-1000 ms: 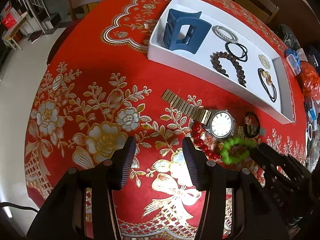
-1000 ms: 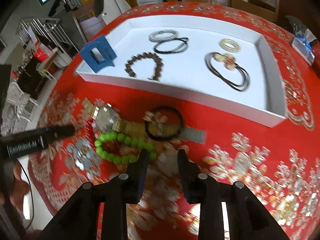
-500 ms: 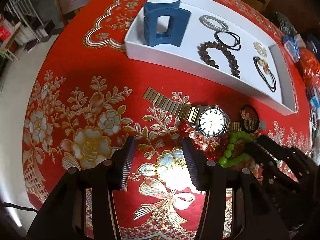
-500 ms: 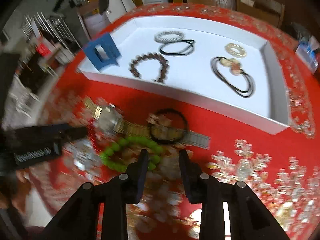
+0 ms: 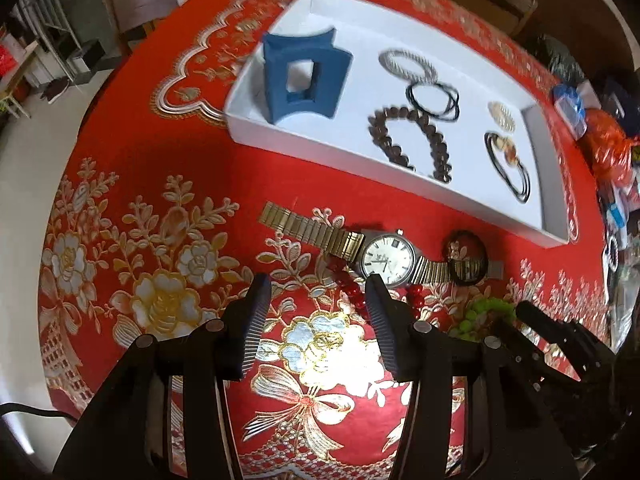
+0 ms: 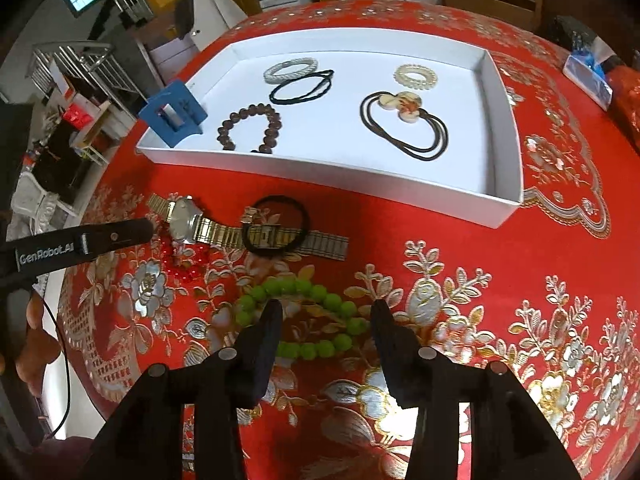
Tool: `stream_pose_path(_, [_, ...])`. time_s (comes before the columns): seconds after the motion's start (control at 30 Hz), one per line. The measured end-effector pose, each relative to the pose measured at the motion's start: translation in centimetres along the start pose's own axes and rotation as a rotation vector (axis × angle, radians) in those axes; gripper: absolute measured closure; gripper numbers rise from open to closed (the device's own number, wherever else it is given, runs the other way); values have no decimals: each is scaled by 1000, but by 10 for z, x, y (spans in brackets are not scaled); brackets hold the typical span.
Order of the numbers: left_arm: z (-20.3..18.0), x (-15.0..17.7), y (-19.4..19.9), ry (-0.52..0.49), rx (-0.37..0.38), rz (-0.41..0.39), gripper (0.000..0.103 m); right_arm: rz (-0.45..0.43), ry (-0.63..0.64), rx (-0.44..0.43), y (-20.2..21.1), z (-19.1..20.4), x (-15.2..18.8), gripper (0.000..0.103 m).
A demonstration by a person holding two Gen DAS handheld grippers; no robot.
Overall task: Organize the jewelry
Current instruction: 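Grasp the green bead bracelet with the right tool while the left tool grasps the red bead bracelet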
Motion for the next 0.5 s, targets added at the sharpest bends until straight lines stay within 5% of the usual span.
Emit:
stream_pose_path(0.2, [-16, 0, -19, -40, -24, 16, 54, -13, 8, 12, -4, -2, -3, 60])
stream_pose_path(0.27, [-20, 0, -21, -50, -30, 7, 55, -30, 17, 28, -4, -4, -4, 78])
stream_pose_path(0.33, [-22, 2, -21, -74, -41, -7, 76, -37, 49, 40, -4, -3, -3, 88])
stream_pose_path(0.37, [-24, 3, -23, -95, -47, -15, 95, -37, 68, 43, -4, -2, -2, 94])
stream_pose_path(0.5, [-10, 4, -23, -62, 20, -17, 95, -34, 66, 31, 0, -6, -3, 94])
Point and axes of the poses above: each gripper's, at about its wrist camera, not at the fingertips, and y roughly against the way its jaws point, z to its left, x to its underside, the point moved 6 cm from there along -y, roughly the way its jaws point, and after that the axes turned 15 degrees about -z, right-handed, at the moved point
